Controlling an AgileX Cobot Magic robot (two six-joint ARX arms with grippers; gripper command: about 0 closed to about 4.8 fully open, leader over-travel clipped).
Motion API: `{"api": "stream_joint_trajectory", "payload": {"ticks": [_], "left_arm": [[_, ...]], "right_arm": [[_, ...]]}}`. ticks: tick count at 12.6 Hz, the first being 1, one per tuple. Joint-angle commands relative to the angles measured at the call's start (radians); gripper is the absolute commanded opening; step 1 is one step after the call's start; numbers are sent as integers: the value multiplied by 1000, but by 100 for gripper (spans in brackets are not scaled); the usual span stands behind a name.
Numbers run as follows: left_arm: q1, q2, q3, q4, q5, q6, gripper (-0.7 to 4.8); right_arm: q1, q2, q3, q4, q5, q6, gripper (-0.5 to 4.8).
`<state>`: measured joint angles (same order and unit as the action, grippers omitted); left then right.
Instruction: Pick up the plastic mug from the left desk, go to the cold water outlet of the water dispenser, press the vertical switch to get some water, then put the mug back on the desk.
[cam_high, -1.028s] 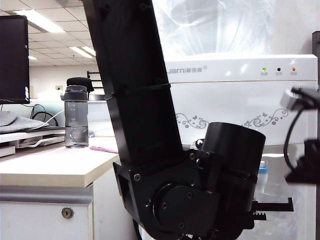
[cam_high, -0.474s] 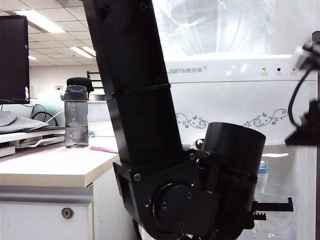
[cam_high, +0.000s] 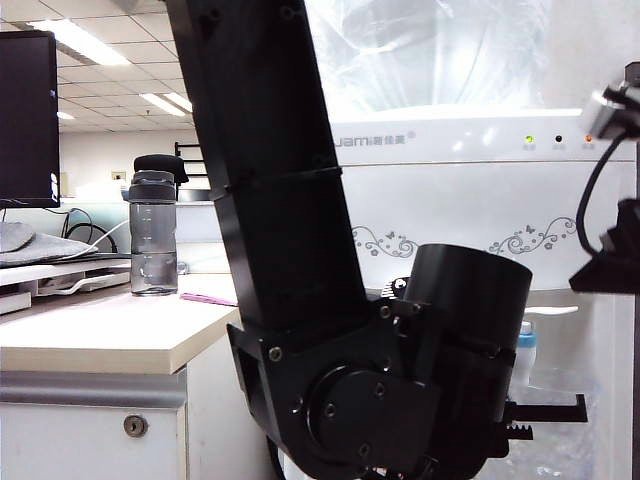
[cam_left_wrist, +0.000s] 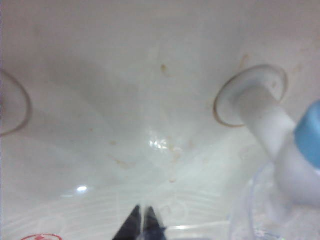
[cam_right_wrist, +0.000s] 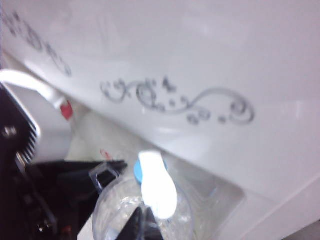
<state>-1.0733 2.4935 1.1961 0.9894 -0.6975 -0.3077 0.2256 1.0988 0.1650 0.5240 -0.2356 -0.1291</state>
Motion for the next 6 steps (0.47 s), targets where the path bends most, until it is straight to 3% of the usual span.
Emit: {"api": "stream_joint_trajectory", "payload": {"ticks": [1,6], "left_arm": [[-2,-5,8,37,-5,-6,-5],[-2,-5,9,37,-5,-6,-5]], "right_arm": [[0,62,7,102,2,-6,-1],[0,182,67,136,2,-8,-1]]}}
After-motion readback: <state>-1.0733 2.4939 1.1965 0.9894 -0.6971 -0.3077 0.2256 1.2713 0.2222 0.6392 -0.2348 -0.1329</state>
